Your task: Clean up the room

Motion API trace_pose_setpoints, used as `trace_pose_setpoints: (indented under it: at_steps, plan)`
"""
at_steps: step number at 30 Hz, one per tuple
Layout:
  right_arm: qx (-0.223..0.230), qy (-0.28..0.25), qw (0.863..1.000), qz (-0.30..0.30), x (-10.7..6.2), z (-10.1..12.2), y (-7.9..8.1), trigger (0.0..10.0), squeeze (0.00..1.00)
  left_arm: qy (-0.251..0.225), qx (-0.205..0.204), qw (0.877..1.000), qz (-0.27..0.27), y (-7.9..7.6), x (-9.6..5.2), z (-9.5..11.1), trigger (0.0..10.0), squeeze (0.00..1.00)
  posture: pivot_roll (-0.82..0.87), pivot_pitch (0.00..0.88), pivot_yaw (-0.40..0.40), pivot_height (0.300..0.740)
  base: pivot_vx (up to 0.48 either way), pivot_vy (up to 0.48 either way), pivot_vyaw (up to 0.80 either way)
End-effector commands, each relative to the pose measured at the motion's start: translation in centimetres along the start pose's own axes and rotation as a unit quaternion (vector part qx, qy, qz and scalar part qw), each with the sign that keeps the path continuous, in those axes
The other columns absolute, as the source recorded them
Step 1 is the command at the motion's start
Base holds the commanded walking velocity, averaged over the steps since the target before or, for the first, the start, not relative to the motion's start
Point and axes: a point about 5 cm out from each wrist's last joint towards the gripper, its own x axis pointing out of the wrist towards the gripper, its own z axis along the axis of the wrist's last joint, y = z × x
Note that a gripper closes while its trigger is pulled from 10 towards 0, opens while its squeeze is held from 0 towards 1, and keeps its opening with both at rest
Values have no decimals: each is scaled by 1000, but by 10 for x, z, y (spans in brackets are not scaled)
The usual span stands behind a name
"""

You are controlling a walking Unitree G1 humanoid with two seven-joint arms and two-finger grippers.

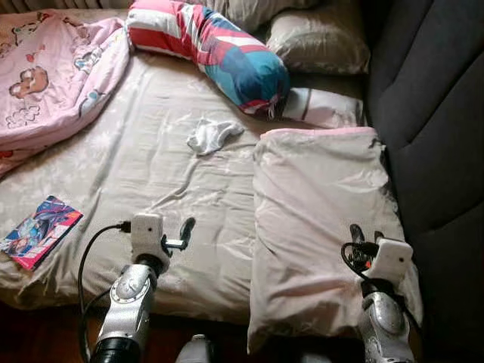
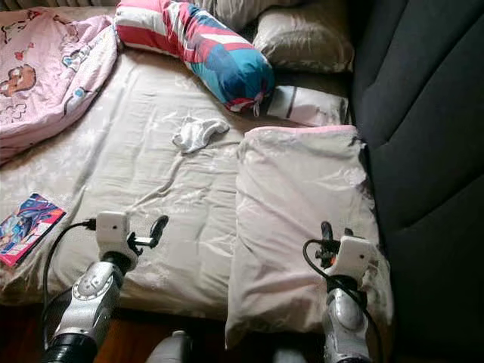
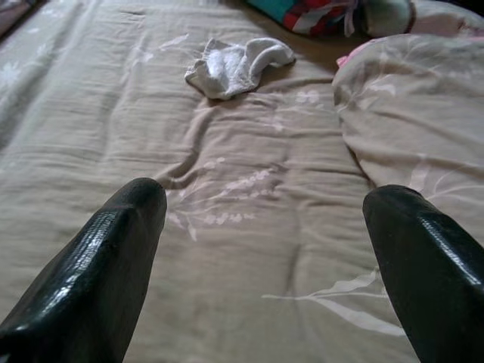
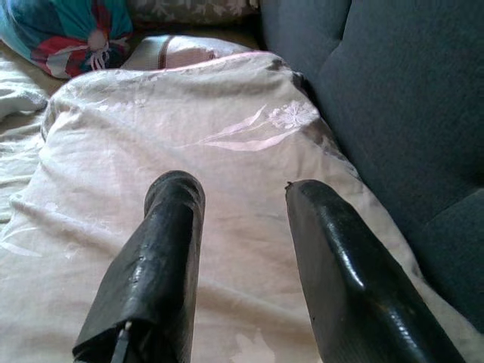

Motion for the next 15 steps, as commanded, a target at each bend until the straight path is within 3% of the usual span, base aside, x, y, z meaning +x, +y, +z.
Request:
trace_pose_setpoints:
  at_steps: [1, 3, 8, 15]
  plan:
    - [13, 28, 999, -6, -4, -10, -4, 10000, 0, 16, -1, 1000, 8, 1, -3, -10, 10000, 0, 65, 157, 2, 740, 0, 0, 0]
    - [29, 42, 999, -7, -1, -11, -4, 10000, 0, 24, -3, 1000, 12, 1, -1, -14, 10000, 0, 64, 146, -1, 740, 0, 0, 0]
    - [20, 68, 997, -10, 3, -15, -3, 10000, 0, 66, 4, 998, 25, -1, 0, -29, 10000, 0, 67, 99, 5, 740, 0, 0, 0]
    - [36, 51, 998, -11, 13, -5, -2, 10000, 0, 52, -2, 999, 6, -14, 8, -25, 10000, 0, 84, 80, 15, 740, 0, 201, 0]
